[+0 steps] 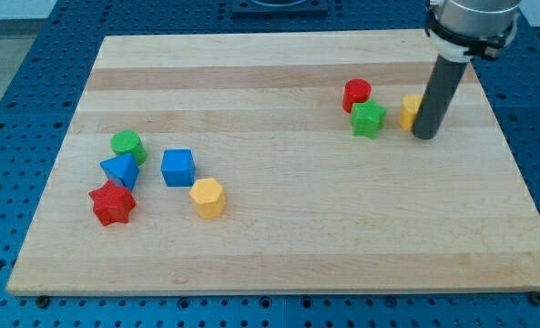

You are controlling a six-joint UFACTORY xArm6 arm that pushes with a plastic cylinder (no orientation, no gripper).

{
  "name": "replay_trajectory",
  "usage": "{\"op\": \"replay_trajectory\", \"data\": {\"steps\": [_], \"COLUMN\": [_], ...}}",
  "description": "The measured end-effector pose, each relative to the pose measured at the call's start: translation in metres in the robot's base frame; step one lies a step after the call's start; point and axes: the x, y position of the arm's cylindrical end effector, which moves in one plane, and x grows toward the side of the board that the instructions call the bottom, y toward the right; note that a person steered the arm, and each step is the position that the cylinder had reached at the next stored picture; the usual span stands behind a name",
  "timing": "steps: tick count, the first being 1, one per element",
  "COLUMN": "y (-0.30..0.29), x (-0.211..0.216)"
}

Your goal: Move the green star diagonally top right to the hexagon

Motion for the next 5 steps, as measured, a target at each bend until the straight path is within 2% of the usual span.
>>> {"op": "replay_trajectory", "data": {"steps": [2,3,5], "y": [-0.033,-0.033,-0.076], "x": [-0.010,-0.028,-0.060]}}
